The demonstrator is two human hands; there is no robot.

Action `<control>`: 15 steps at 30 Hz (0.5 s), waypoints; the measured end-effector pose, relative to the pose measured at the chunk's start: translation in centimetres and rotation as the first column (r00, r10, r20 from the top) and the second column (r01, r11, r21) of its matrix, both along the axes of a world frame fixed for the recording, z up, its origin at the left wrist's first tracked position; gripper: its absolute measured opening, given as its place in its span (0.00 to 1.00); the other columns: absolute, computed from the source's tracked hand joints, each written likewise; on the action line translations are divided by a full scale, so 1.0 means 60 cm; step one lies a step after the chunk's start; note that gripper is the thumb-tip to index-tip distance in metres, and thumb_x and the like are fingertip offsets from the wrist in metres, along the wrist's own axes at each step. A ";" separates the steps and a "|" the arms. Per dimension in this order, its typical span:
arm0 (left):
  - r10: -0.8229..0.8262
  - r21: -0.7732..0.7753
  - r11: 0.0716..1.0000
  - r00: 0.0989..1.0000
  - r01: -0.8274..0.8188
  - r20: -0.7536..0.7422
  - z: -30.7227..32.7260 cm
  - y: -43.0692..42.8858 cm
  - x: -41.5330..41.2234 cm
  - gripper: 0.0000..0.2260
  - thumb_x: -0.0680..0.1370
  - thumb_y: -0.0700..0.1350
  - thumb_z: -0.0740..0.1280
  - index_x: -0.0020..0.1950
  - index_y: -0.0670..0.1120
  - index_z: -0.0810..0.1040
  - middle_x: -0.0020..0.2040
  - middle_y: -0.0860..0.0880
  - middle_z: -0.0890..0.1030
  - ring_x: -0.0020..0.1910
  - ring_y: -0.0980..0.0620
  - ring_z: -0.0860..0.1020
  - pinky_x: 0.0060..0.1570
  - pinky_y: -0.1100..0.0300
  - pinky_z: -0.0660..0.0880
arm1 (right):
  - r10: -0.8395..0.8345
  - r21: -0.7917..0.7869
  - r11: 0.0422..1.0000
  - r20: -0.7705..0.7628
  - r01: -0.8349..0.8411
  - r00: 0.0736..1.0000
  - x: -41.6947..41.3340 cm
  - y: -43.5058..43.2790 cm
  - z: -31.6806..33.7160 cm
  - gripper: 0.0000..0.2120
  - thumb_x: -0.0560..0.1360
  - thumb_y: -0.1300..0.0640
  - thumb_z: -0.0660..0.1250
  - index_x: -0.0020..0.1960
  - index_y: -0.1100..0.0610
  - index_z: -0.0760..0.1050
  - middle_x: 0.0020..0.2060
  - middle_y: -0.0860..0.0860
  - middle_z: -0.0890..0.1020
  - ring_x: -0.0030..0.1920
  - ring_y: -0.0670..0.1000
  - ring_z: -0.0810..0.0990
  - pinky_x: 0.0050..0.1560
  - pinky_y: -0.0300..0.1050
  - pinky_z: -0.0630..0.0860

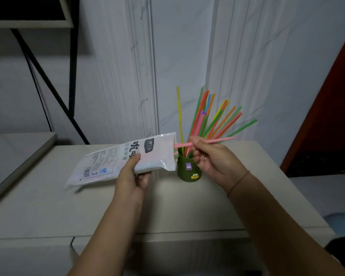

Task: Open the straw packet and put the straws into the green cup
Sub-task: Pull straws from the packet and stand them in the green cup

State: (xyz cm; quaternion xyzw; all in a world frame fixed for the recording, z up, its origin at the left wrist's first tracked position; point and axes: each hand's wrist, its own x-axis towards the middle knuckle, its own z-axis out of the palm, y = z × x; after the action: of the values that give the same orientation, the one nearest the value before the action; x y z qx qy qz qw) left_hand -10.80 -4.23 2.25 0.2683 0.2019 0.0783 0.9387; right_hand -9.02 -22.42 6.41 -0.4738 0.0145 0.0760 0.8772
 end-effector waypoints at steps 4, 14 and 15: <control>-0.030 0.022 0.999 0.999 0.030 -0.015 0.000 -0.020 -0.002 0.10 0.73 0.34 0.69 0.51 0.47 0.77 0.39 0.50 0.86 0.44 0.51 0.83 0.42 0.53 0.82 | -0.023 -0.058 0.998 0.032 0.025 0.999 -0.009 0.024 -0.004 0.06 0.76 0.65 0.62 0.50 0.66 0.76 0.28 0.53 0.74 0.23 0.42 0.72 0.24 0.32 0.69; 0.096 -0.001 0.995 0.995 -0.096 -0.041 0.012 0.034 0.004 0.21 0.74 0.35 0.69 0.67 0.45 0.73 0.49 0.48 0.83 0.46 0.51 0.82 0.40 0.53 0.81 | -0.348 -0.251 0.890 0.163 0.380 0.923 0.012 -0.081 0.039 0.12 0.79 0.62 0.57 0.38 0.59 0.73 0.20 0.48 0.73 0.18 0.41 0.67 0.20 0.32 0.64; 0.096 0.002 0.995 0.995 -0.096 -0.043 0.012 0.034 0.004 0.21 0.74 0.35 0.69 0.66 0.45 0.73 0.49 0.48 0.83 0.47 0.51 0.82 0.41 0.53 0.81 | -0.369 -0.257 0.881 0.154 0.398 0.917 0.014 -0.089 0.040 0.13 0.79 0.62 0.57 0.38 0.59 0.73 0.18 0.46 0.73 0.18 0.41 0.67 0.20 0.32 0.64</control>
State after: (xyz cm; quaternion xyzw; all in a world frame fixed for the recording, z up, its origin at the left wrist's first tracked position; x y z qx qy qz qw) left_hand -10.57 -2.19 2.95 0.2598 0.2345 0.1174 0.9294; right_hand -8.15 -27.78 8.83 -0.5853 0.0746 -0.1258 0.7975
